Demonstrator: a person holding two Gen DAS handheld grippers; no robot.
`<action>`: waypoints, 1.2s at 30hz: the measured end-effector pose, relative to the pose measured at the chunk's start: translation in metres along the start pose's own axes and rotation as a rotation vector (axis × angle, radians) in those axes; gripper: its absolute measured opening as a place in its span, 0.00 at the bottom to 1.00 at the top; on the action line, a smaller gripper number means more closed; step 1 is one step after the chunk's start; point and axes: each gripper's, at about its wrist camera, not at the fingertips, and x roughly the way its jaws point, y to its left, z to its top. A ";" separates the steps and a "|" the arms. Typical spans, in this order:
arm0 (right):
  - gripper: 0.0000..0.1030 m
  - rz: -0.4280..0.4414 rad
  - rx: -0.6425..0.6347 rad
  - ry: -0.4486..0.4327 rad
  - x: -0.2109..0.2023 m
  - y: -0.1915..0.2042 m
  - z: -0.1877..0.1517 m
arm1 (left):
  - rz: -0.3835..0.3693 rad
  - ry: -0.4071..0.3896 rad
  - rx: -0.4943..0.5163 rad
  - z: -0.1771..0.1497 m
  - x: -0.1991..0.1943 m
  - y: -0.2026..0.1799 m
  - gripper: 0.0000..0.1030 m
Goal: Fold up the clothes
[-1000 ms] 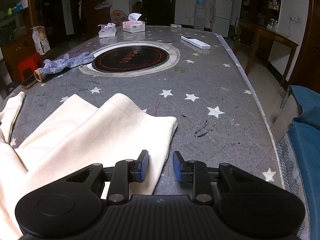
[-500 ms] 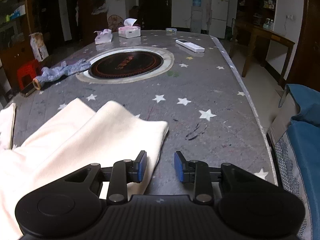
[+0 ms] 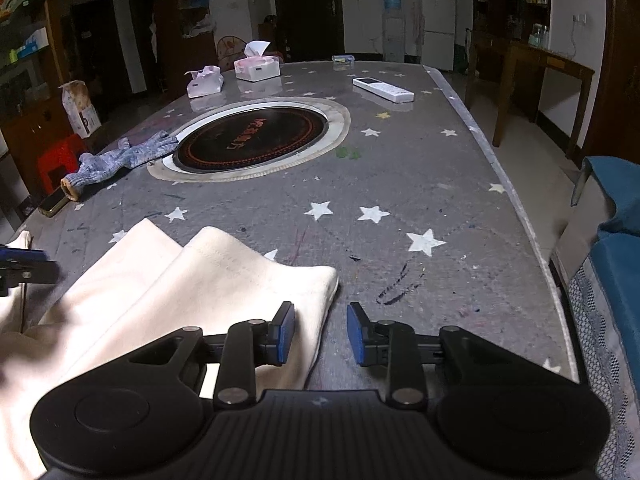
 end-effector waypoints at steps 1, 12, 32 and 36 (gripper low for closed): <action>0.21 0.005 0.003 0.001 0.001 0.000 0.000 | -0.003 0.006 0.002 0.003 0.005 -0.003 0.35; 0.13 0.030 0.028 -0.006 0.008 -0.006 0.003 | -0.040 0.013 0.027 0.017 0.043 -0.024 0.36; 0.04 -0.040 -0.038 -0.082 0.007 -0.007 0.029 | 0.089 -0.075 0.014 0.034 0.046 0.012 0.08; 0.04 -0.051 -0.039 -0.086 0.019 -0.008 0.040 | 0.097 -0.072 -0.021 0.039 0.055 0.027 0.08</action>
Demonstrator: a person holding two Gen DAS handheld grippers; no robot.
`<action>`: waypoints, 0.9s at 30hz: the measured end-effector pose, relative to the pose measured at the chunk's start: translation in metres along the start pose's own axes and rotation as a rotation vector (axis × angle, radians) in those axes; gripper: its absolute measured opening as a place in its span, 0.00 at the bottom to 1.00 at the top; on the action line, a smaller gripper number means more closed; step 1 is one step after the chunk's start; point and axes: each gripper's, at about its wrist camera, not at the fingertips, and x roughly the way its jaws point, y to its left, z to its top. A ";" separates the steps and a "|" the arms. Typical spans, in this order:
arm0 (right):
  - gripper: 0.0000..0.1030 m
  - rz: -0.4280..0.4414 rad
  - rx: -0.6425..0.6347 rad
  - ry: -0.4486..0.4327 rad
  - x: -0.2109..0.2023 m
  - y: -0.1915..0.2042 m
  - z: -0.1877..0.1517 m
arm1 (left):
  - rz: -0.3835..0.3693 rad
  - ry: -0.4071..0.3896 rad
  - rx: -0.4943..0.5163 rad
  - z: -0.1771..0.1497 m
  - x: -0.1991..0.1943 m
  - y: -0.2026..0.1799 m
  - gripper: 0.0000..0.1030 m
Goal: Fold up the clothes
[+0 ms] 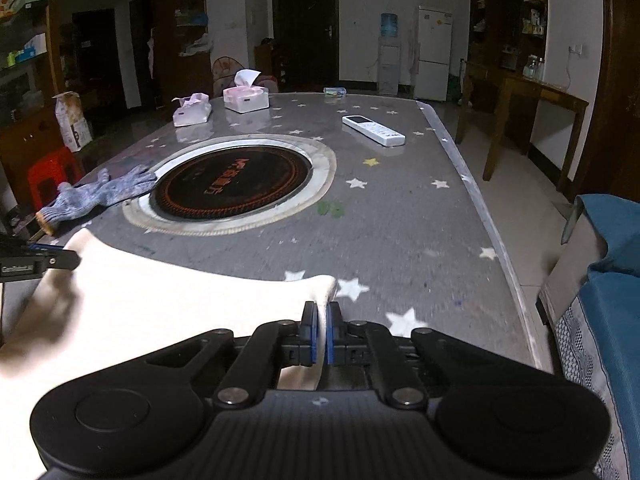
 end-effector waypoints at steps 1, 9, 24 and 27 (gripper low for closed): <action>0.04 0.000 -0.005 0.003 0.004 0.001 0.002 | 0.002 0.003 -0.003 0.000 0.003 0.002 0.08; 0.04 -0.018 -0.028 0.051 0.039 0.005 0.003 | -0.001 -0.012 0.007 0.000 0.019 0.006 0.10; 0.20 0.105 -0.123 0.069 -0.017 0.019 -0.008 | -0.126 -0.019 0.069 -0.027 -0.037 -0.013 0.24; 0.20 0.155 -0.155 0.081 -0.033 0.029 -0.018 | -0.180 0.016 0.087 -0.045 -0.052 -0.023 0.27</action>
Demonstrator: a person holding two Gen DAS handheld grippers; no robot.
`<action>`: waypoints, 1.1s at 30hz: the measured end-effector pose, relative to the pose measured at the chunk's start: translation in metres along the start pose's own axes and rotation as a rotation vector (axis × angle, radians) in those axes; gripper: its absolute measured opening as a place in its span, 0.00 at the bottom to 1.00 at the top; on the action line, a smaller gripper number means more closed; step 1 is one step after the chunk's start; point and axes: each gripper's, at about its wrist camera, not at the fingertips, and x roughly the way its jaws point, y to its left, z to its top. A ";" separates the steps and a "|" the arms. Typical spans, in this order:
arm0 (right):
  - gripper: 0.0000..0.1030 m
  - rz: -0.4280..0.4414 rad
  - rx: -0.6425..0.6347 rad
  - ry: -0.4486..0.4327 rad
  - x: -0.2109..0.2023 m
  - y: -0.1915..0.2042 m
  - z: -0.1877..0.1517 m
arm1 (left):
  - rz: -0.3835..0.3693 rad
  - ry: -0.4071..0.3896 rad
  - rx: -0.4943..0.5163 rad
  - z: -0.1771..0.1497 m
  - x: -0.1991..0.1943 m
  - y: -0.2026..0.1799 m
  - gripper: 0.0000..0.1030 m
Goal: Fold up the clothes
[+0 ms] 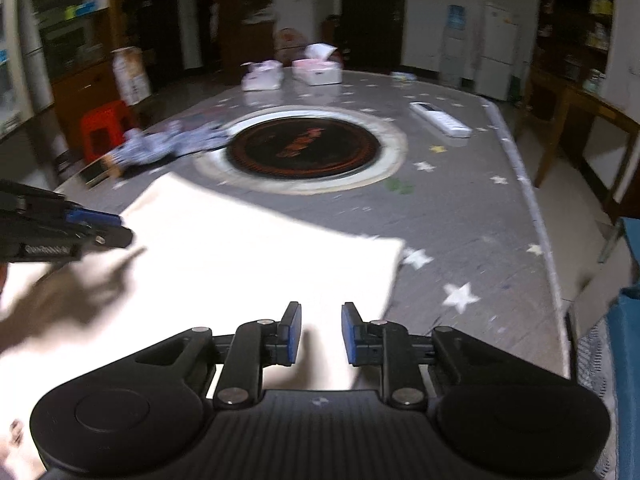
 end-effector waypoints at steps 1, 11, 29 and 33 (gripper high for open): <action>0.20 0.019 -0.007 0.005 -0.004 0.004 -0.004 | -0.020 0.010 -0.001 -0.006 -0.004 -0.004 0.28; 0.20 0.121 -0.123 0.061 -0.025 0.040 -0.047 | -0.035 -0.002 0.071 -0.053 -0.038 -0.020 0.30; 0.24 0.156 -0.333 0.065 -0.087 0.069 -0.106 | 0.012 -0.033 0.102 -0.070 -0.052 -0.005 0.35; 0.25 0.145 -0.307 0.048 -0.101 0.066 -0.112 | 0.025 -0.029 0.099 -0.069 -0.053 -0.003 0.35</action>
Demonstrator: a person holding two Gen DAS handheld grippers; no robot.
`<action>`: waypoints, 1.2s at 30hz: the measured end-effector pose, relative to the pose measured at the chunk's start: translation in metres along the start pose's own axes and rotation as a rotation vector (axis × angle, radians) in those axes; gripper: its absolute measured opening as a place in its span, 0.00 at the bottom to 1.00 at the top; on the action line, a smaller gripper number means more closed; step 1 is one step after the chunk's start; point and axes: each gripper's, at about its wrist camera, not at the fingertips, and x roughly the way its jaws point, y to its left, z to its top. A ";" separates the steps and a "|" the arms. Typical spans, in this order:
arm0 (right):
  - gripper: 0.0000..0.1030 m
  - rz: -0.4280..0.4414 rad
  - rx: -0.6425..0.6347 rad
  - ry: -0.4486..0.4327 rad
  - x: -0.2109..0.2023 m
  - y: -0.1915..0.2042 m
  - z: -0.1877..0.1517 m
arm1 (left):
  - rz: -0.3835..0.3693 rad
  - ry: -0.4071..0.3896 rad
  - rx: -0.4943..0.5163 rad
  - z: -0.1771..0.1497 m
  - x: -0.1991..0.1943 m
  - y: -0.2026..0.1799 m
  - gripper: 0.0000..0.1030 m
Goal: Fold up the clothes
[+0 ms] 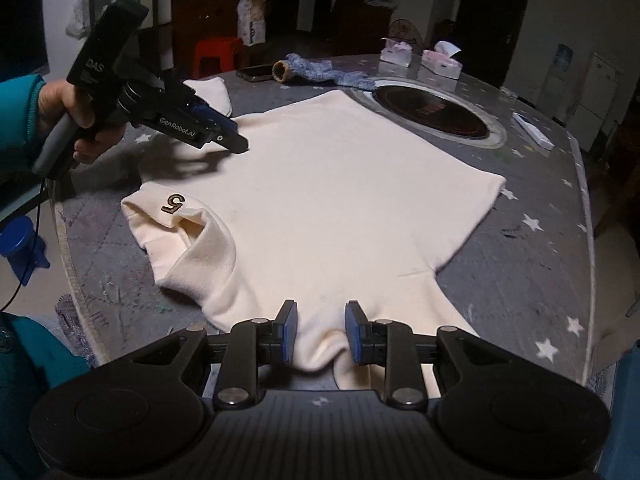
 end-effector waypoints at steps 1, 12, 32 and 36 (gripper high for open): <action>0.25 -0.003 0.021 -0.011 -0.006 -0.001 -0.002 | 0.003 0.002 0.000 0.000 0.000 0.000 0.35; 0.25 -0.163 0.310 -0.045 -0.042 -0.045 -0.049 | -0.064 -0.033 0.063 0.014 -0.018 -0.037 0.36; 0.24 -0.334 0.328 -0.028 -0.017 -0.087 -0.058 | -0.385 0.005 0.321 0.010 -0.012 -0.167 0.37; 0.25 -0.363 0.405 -0.036 -0.031 -0.089 -0.069 | -0.394 0.021 0.319 0.005 -0.011 -0.168 0.37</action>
